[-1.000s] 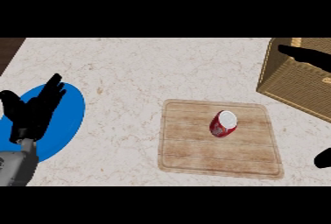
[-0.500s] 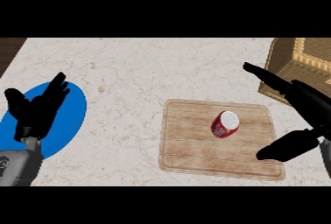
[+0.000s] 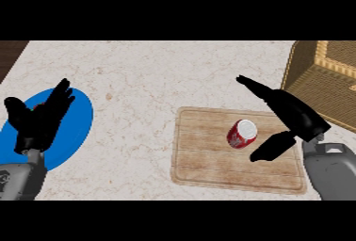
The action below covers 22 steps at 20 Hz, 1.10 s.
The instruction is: Pick the can from the cutting board and place it in the basket
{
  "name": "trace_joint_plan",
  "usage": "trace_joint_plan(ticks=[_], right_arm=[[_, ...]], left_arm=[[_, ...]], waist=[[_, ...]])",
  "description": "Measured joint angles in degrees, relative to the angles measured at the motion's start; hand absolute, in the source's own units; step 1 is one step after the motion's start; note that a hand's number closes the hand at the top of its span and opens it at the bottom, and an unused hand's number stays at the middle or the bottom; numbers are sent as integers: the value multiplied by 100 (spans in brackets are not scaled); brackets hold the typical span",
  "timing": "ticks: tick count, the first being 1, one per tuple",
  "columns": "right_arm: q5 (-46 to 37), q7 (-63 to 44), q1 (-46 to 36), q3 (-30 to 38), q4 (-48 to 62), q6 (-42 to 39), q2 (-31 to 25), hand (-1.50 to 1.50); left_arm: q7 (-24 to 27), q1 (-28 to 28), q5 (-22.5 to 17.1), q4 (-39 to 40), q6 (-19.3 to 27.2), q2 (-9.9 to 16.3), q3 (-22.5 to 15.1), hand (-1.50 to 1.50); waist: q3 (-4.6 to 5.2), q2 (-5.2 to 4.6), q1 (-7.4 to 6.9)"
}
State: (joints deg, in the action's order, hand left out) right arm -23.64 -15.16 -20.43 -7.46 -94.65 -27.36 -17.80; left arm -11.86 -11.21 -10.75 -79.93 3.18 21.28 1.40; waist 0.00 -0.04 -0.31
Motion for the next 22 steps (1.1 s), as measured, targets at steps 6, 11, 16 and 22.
trace_joint_plan(ticks=[6, 11, 16, 22], right_arm=[[-375, 165, -141, -39, 449, -175, 40, -150], [-592, 666, 113, 52, 550, -165, -8, -150], [-519, 886, 270, 185, 454, -366, 59, -150], [-608, 1265, 424, 228, 467, -467, 127, -150]], left_arm=[[82, 4, 36, 130, -262, -20, 230, 0], [-11, -30, 213, 60, -228, -180, 274, 0], [-121, -64, 296, 24, -315, -234, 379, 0], [-146, -115, 437, 38, -372, -353, 453, 0]], waist=[[0, 1, 12], [0, 3, 20], [0, 5, 27], [0, 5, 29]])
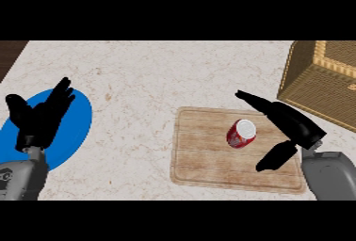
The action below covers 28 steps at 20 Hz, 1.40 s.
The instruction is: Pick the can from the cutting board and place it in the basket
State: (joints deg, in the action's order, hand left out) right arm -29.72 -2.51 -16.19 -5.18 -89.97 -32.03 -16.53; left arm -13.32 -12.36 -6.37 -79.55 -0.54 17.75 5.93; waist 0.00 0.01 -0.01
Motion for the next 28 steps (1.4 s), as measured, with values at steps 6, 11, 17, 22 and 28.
trace_joint_plan(ticks=[6, 11, 17, 22, 28], right_arm=[[-484, 83, 137, -161, 28, 211, 117, -150], [-865, 72, 198, -269, 99, 344, 256, -150], [-1441, 381, -72, -551, 633, 561, 258, 150], [-1814, 611, 76, -679, 597, 857, 341, 150], [-2139, 534, 48, -824, 642, 991, 552, 150]], left_arm=[[96, 21, 139, 66, -13, -132, 48, 0], [219, 12, 171, 161, -165, -135, 170, 0], [177, -47, 257, 166, -150, -212, 173, 0], [68, -93, 234, 129, -231, -179, 294, 0], [120, -17, 249, 121, -290, -217, 339, 0]], waist=[[0, 0, 1], [0, -1, -1], [1, -4, -17], [22, 31, -9], [34, 50, -10]])
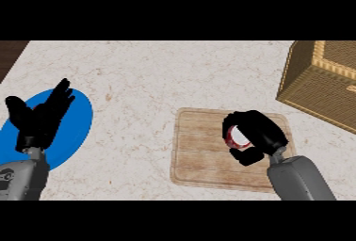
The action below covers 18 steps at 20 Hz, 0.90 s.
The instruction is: Pick the can from the cutting board and place it in the basket
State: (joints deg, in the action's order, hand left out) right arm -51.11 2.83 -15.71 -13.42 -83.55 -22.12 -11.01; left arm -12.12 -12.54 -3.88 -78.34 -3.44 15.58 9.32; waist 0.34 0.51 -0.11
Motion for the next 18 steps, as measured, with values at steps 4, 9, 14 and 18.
trace_joint_plan(ticks=[4, 9, 14, 18], right_arm=[[-309, -1185, 161, -232, -140, 508, 558, 150], [-303, -2771, 361, -905, -327, 1396, 839, 150], [501, -3488, 449, -1593, -742, 2549, 1002, 150], [702, -3754, 351, -2046, -1481, 3425, 1063, 150]], left_arm=[[13, 17, 2, 4, -40, 12, 2, 0], [-25, 92, -19, -96, -91, 26, -3, 0], [-14, 113, 74, -148, 1, -92, -100, 0], [-37, 65, 92, -111, 51, -88, -62, 0]], waist=[[22, 27, 0], [33, 46, -30], [-13, -12, -52], [-28, -20, -16]])
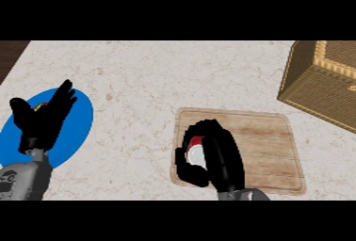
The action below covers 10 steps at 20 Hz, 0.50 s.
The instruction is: Pick the can from the cutting board and place it in the basket
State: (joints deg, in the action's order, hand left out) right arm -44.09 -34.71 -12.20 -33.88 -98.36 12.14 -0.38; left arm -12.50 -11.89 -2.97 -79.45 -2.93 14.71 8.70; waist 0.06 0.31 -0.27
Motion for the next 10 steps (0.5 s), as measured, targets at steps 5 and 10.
trace_joint_plan(ticks=[5, 10], right_arm=[[-631, -915, -373, -148, -878, 268, 26, 150], [-1037, -1930, -1059, 235, -1573, -334, 32, 150]], left_arm=[[-90, 9, -85, -53, -99, 118, 105, 0], [-91, 15, -55, -75, -66, 56, 89, 0]], waist=[[-1, -1, 31], [-1, -10, 38]])
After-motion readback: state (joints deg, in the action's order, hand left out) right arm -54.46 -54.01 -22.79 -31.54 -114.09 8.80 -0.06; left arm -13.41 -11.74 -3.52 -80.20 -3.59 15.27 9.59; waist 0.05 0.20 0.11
